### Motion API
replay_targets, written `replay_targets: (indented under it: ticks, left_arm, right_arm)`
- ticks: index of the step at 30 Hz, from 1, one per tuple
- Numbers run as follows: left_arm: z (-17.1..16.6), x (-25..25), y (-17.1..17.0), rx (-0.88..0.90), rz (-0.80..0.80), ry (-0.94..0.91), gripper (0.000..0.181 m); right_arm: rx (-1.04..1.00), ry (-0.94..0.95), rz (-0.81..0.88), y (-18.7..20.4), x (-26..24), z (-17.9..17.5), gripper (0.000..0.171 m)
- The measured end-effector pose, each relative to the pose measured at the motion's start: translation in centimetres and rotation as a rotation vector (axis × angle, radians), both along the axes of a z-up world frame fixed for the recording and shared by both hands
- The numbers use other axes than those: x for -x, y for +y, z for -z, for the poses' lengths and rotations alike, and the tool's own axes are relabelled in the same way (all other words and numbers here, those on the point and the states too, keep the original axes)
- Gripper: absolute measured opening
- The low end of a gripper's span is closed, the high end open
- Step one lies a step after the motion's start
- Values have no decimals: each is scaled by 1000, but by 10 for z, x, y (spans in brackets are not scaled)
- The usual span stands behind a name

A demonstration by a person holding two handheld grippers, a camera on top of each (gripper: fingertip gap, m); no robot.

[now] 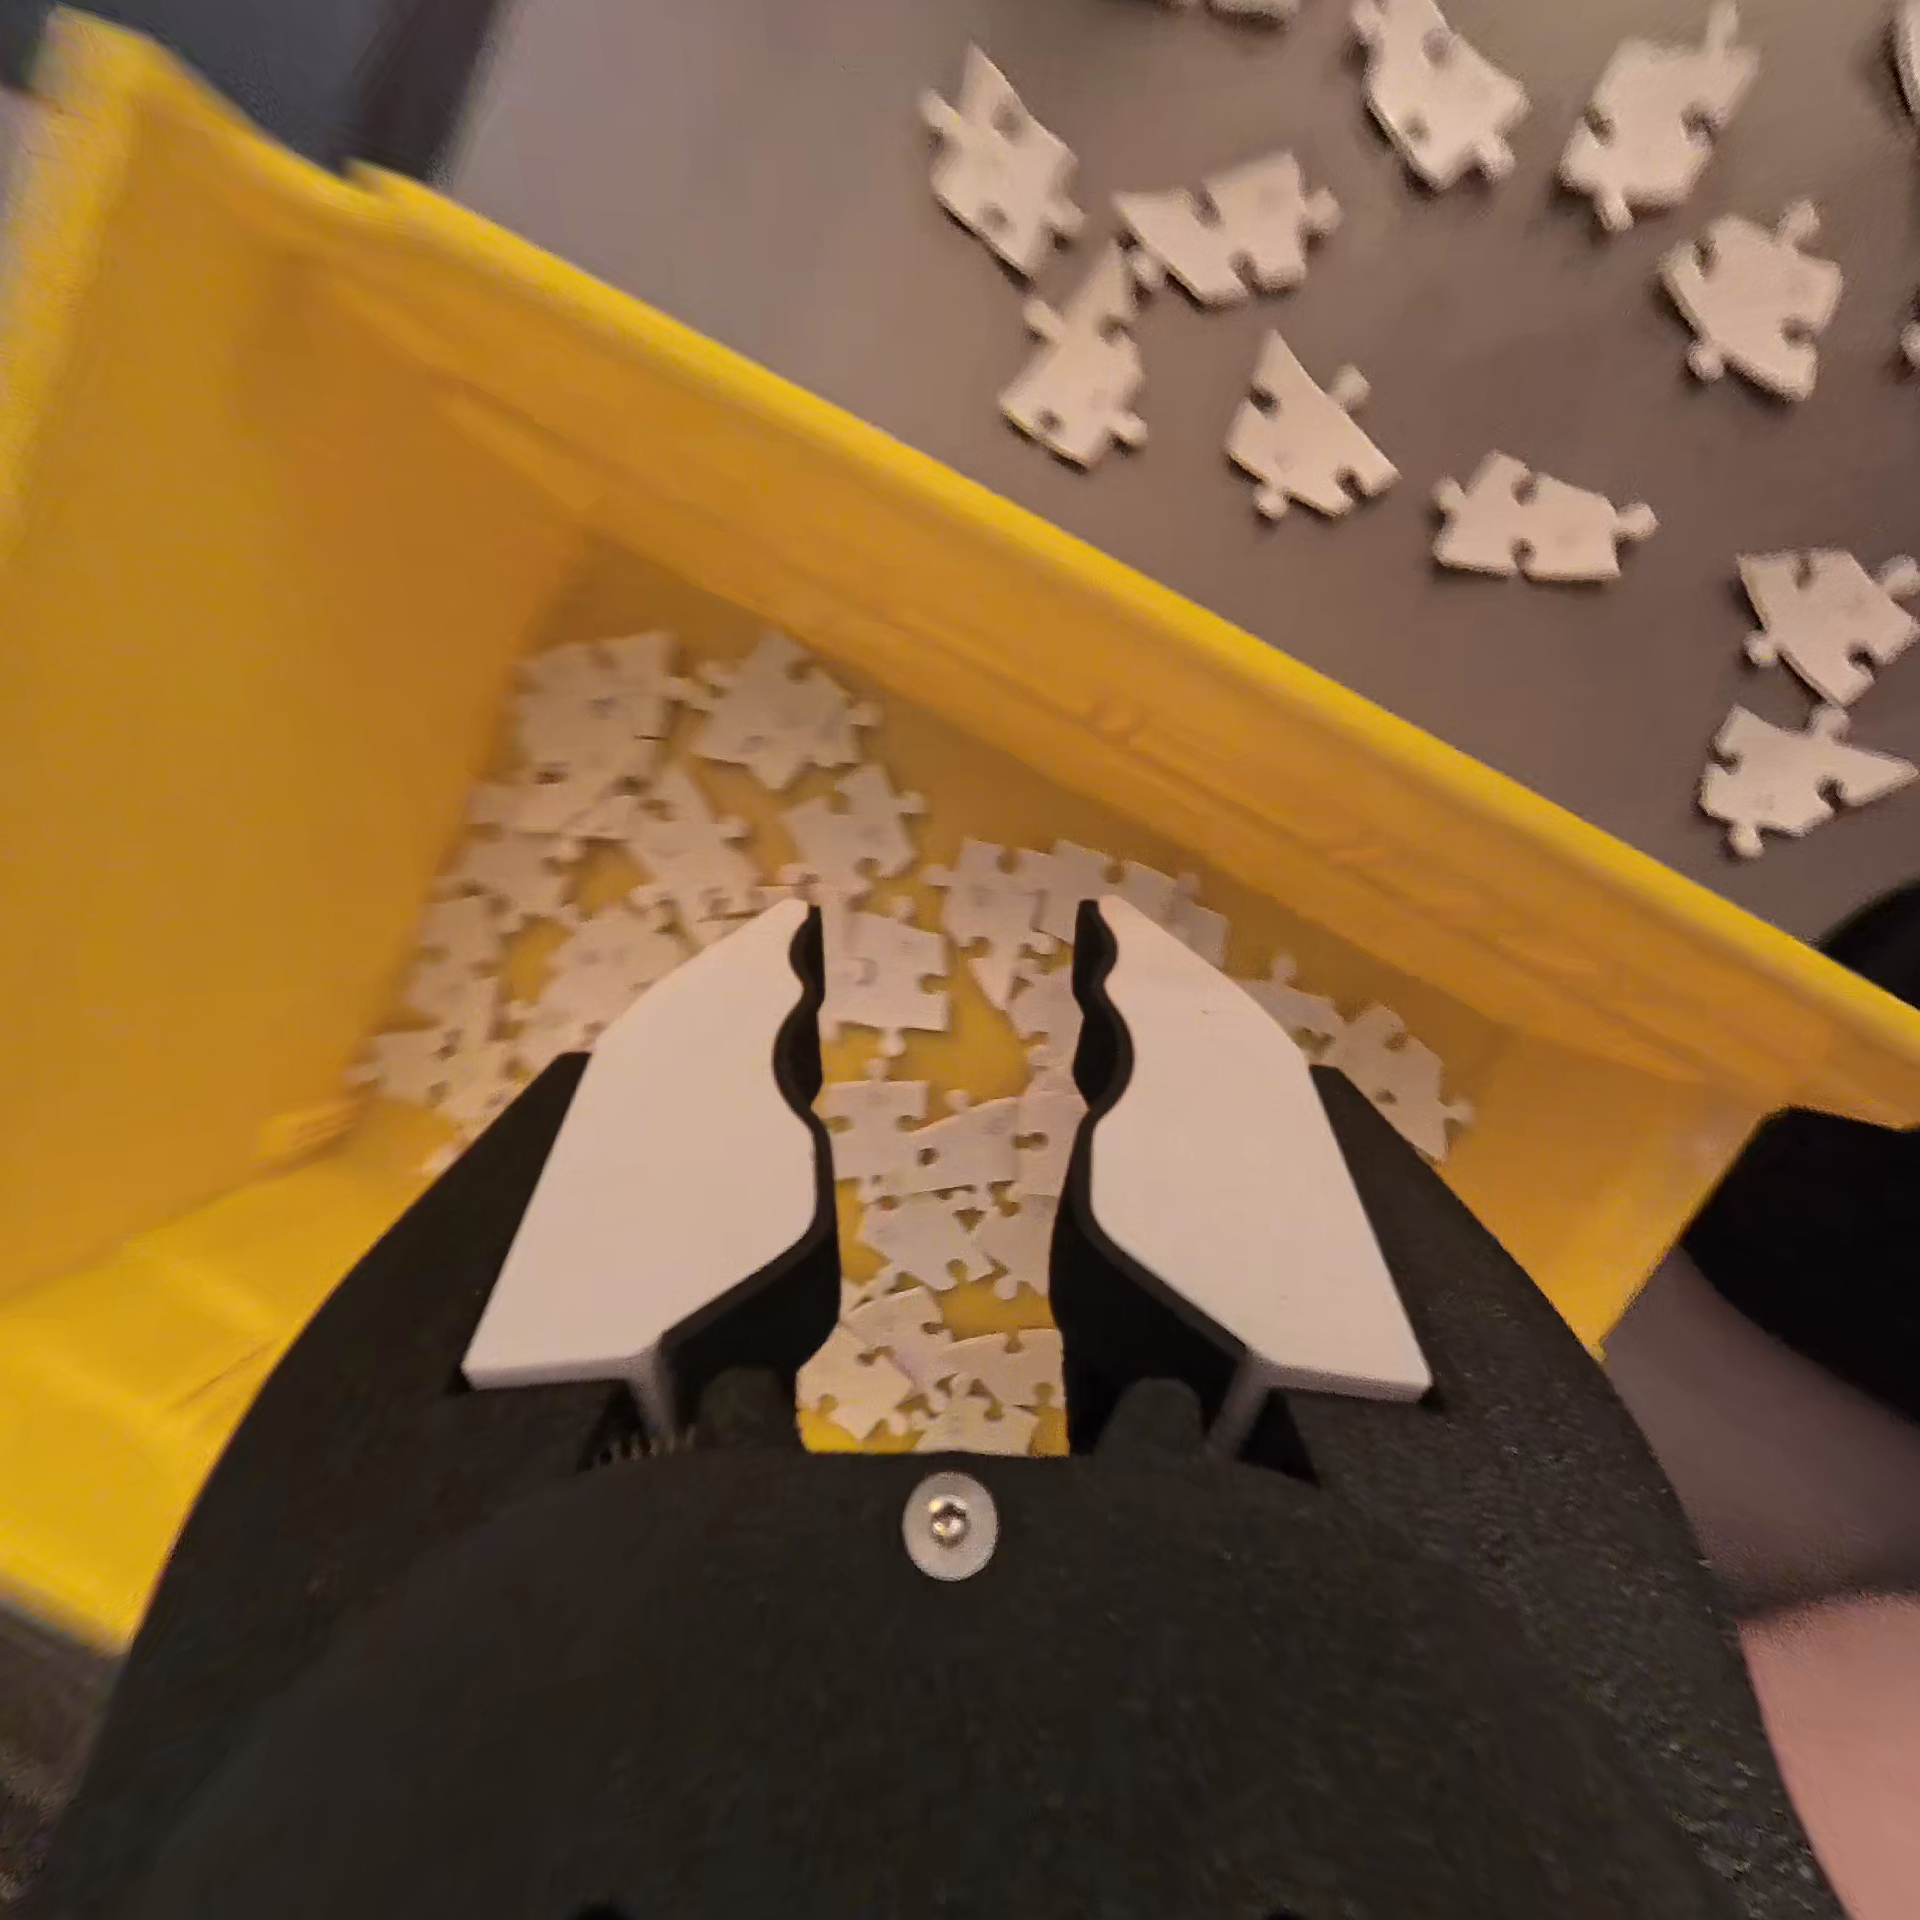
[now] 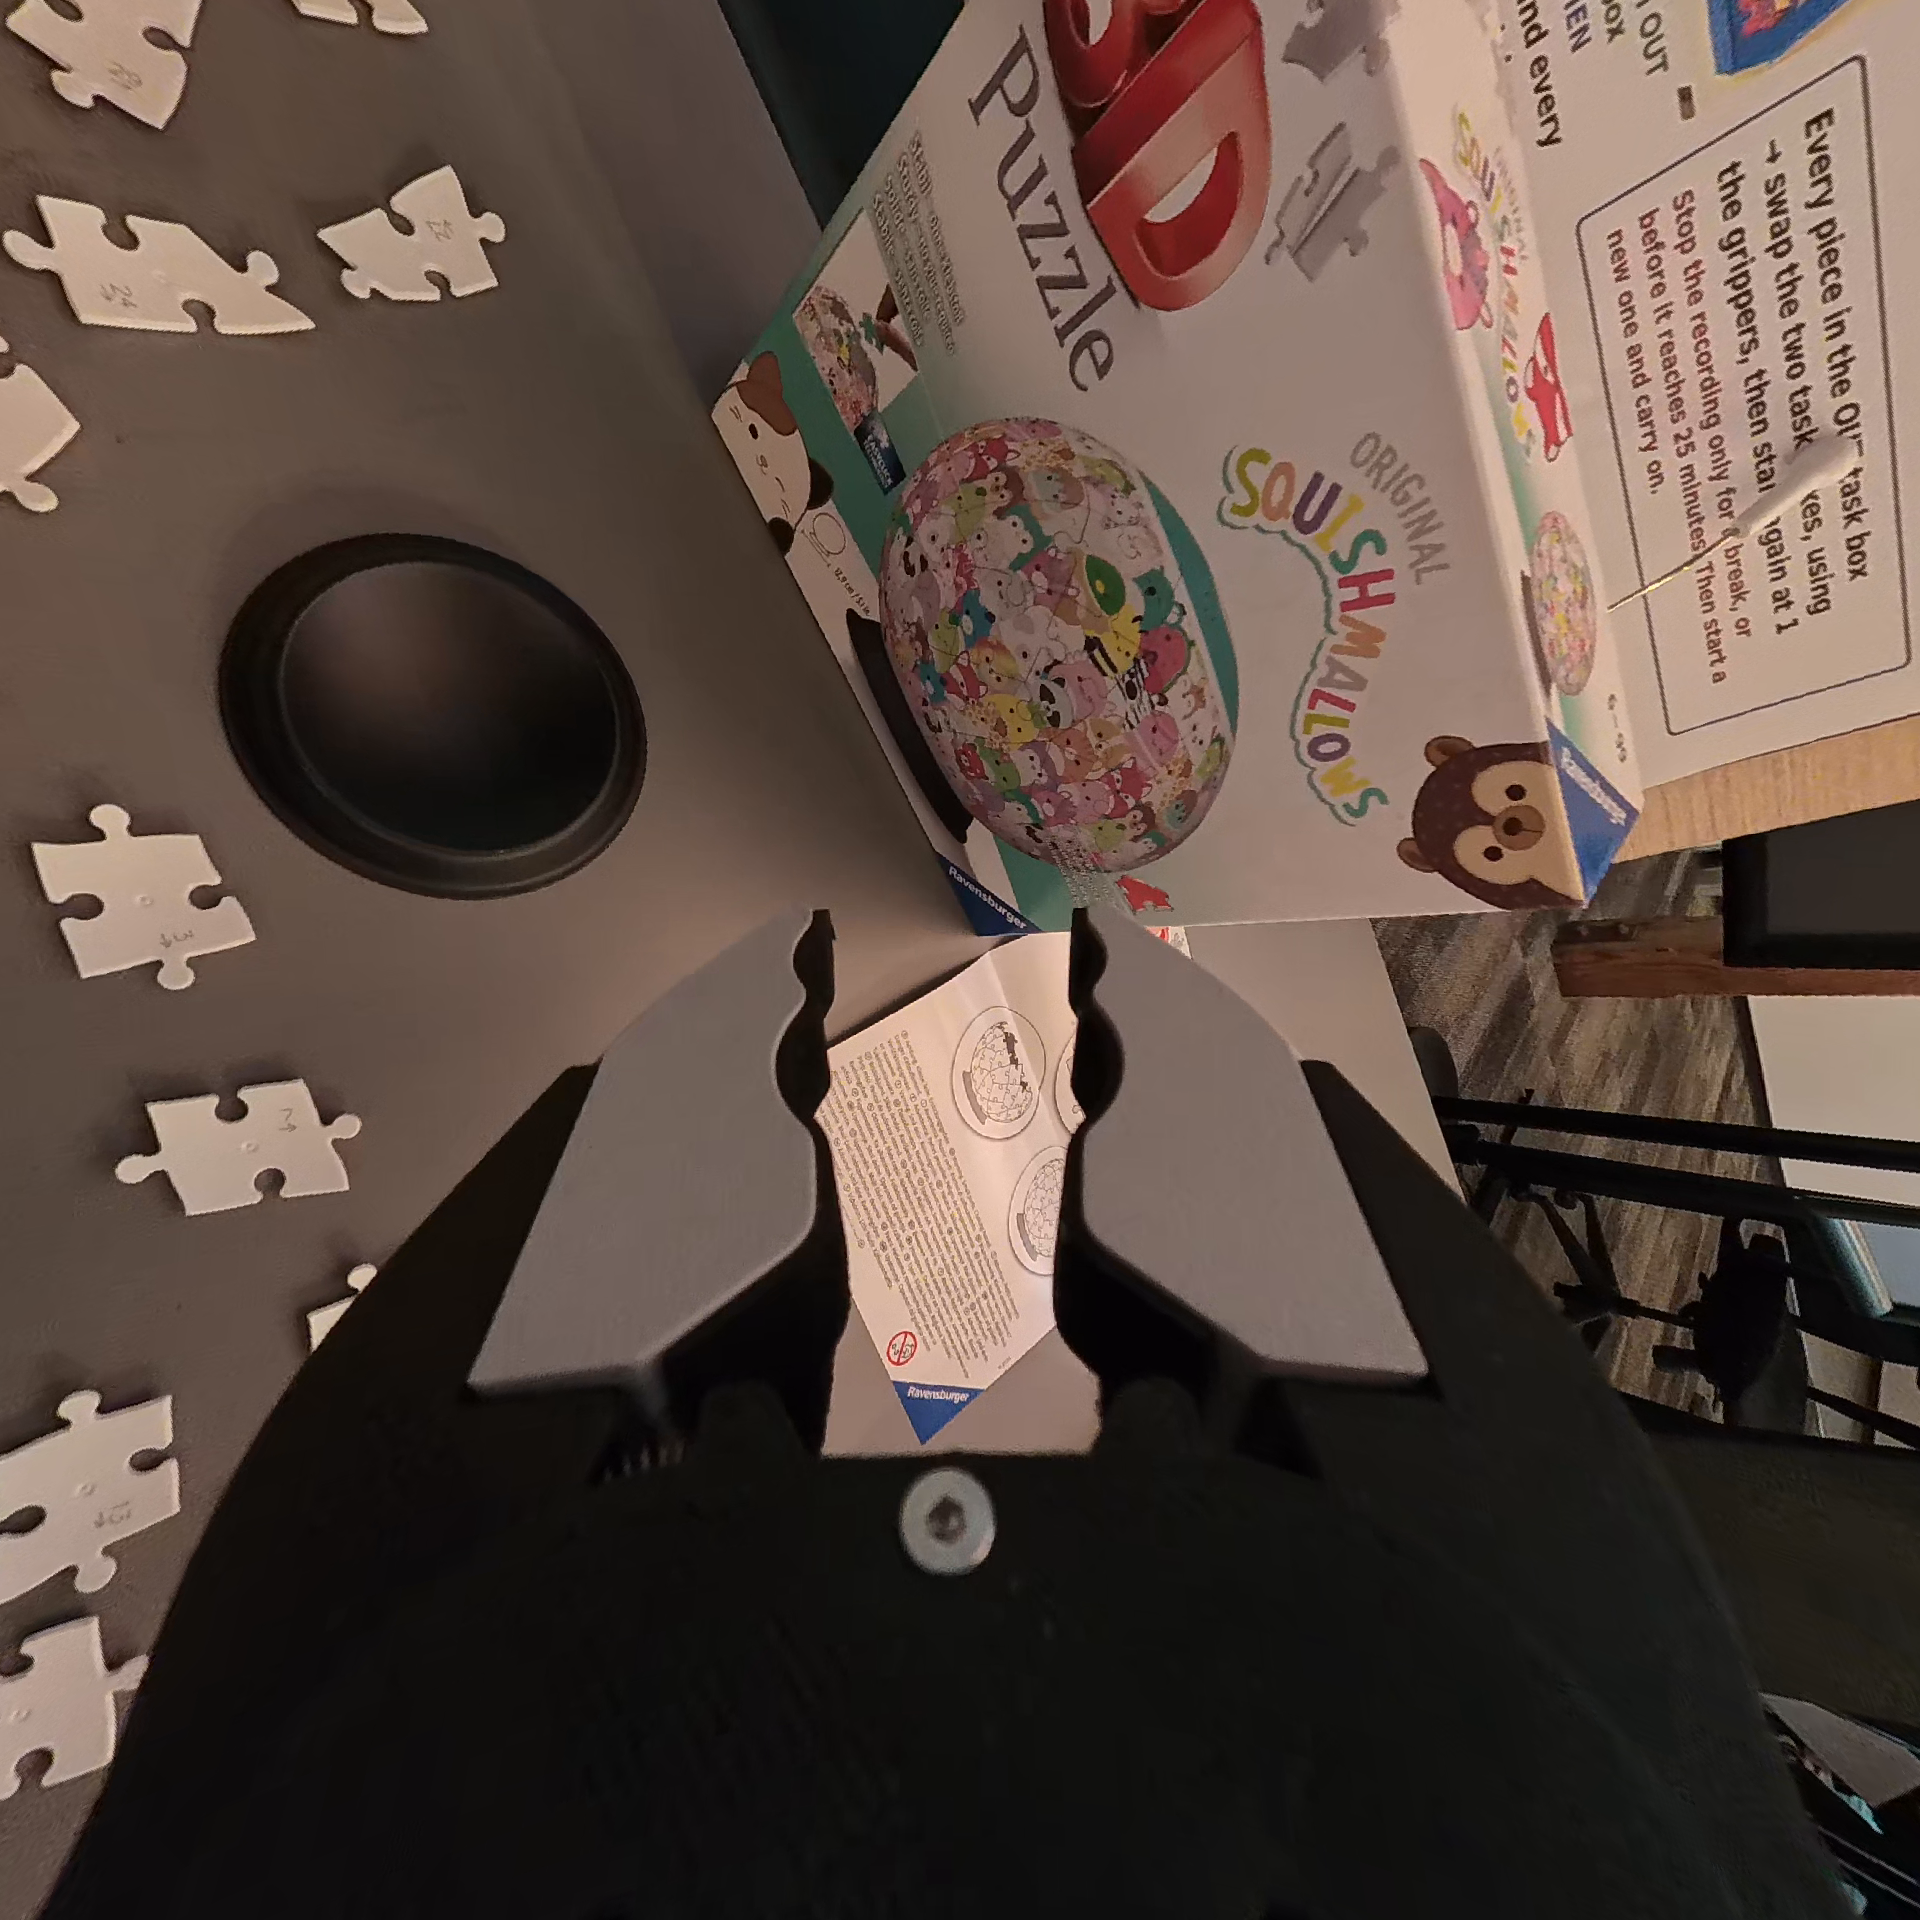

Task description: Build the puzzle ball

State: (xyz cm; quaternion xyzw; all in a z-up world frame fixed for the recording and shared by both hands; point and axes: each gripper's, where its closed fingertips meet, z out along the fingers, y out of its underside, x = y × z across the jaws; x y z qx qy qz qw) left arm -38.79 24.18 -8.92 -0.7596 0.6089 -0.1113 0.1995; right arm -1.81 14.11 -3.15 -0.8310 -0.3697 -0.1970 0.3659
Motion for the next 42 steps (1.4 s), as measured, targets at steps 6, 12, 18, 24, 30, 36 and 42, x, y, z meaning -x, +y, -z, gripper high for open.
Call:
replay_targets:
  ticks: [6,12,18,24,30,36,42]
  left_arm:
    - [-18,32,39,-78,-298,3,47]
    - [2,37,53,18,-428,8,41]
    - [14,33,59,104,-481,-51,36]
    - [29,38,71,192,-622,-93,39]
    - [37,35,83,224,-739,-142,42]
    - [40,32,87,213,-765,-144,46]
    - [47,37,90,180,-777,-98,45]
  right_arm:
    - [-2,-8,-4,0,2,0,45]
    - [1,-19,-9,-1,2,0,45]
    - [12,-19,-6,-1,-1,2,45]
    - [26,-28,-7,-1,-1,6,45]
    - [35,-36,-6,-2,-2,8,45]
    - [39,-33,-6,-2,-2,8,45]
    - [50,-38,-10,-3,-1,10,45]
